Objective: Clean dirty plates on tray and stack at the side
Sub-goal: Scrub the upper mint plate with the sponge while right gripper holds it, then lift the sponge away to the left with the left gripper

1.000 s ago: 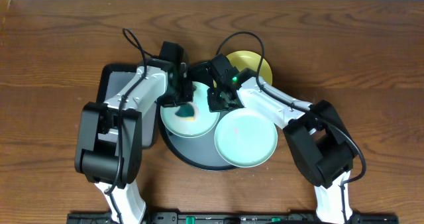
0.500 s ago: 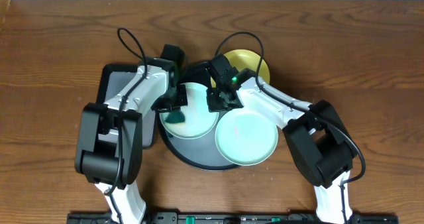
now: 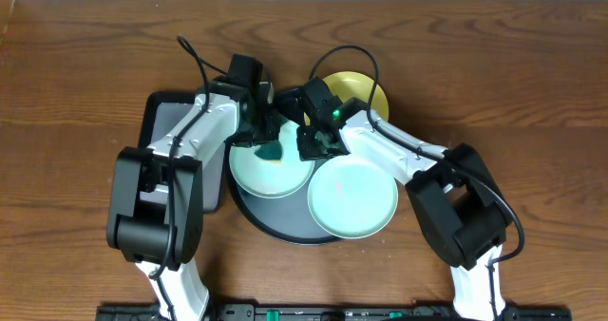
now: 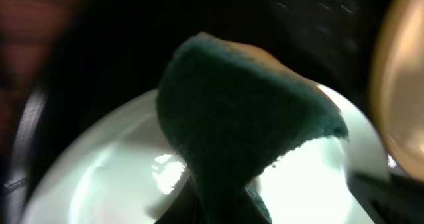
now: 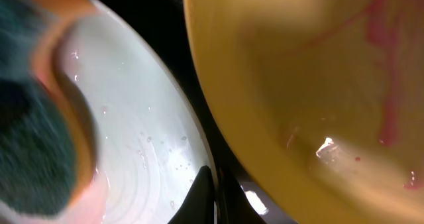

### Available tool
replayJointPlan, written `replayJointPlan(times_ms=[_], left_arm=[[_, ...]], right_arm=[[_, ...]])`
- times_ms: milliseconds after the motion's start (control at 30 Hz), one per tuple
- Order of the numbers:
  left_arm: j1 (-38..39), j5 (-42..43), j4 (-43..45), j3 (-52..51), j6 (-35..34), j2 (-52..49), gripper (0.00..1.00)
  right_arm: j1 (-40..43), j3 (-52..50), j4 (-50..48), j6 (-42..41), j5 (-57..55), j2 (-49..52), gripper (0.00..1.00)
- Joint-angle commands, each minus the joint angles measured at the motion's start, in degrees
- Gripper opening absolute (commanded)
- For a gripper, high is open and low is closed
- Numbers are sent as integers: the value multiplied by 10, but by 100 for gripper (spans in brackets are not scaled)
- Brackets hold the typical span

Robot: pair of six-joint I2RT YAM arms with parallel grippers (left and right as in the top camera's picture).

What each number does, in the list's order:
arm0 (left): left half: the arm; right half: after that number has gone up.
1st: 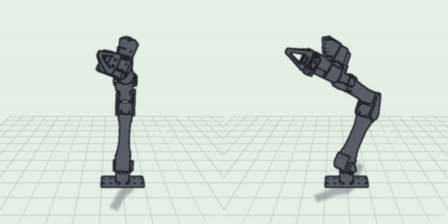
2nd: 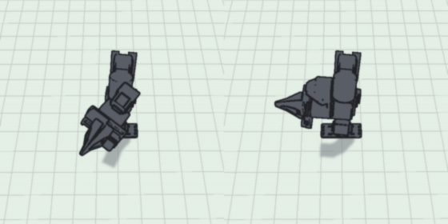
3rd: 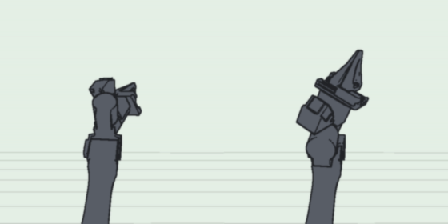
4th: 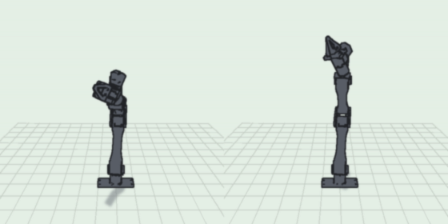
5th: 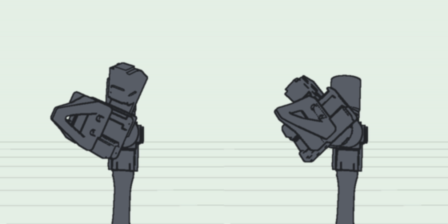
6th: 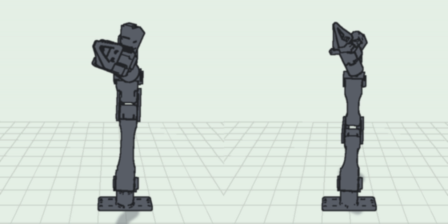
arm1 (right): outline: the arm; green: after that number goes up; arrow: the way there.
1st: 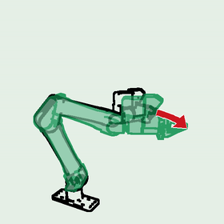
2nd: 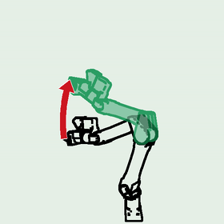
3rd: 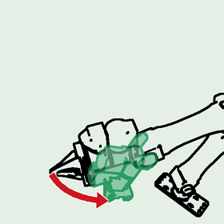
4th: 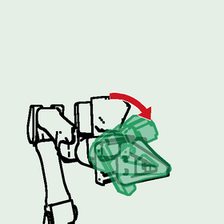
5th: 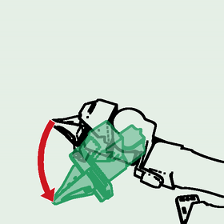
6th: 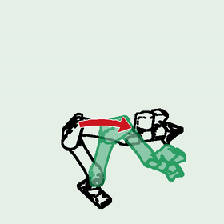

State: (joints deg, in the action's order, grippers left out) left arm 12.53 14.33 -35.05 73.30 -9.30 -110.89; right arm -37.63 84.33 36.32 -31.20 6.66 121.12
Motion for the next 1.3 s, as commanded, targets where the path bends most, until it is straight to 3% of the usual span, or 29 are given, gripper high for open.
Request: replayJointPlan(times_ms=[0, 367, 733, 1267], left_arm=[[-17, -118, 5, 3, -85, -2, 8], [-65, -120, -144, 118, -90, 84, 7], [-107, -121, -155, 124, -66, 188, 8], [-112, -181, -174, 124, -64, 187, 8]], right_arm=[[2, -1, 10, 4, -21, 15, 1], [2, -1, 11, 17, -11, 15, 1], [1, 4, 18, 121, 25, -50, 1], [-61, 4, 67, 194, -275, -200, 1]])
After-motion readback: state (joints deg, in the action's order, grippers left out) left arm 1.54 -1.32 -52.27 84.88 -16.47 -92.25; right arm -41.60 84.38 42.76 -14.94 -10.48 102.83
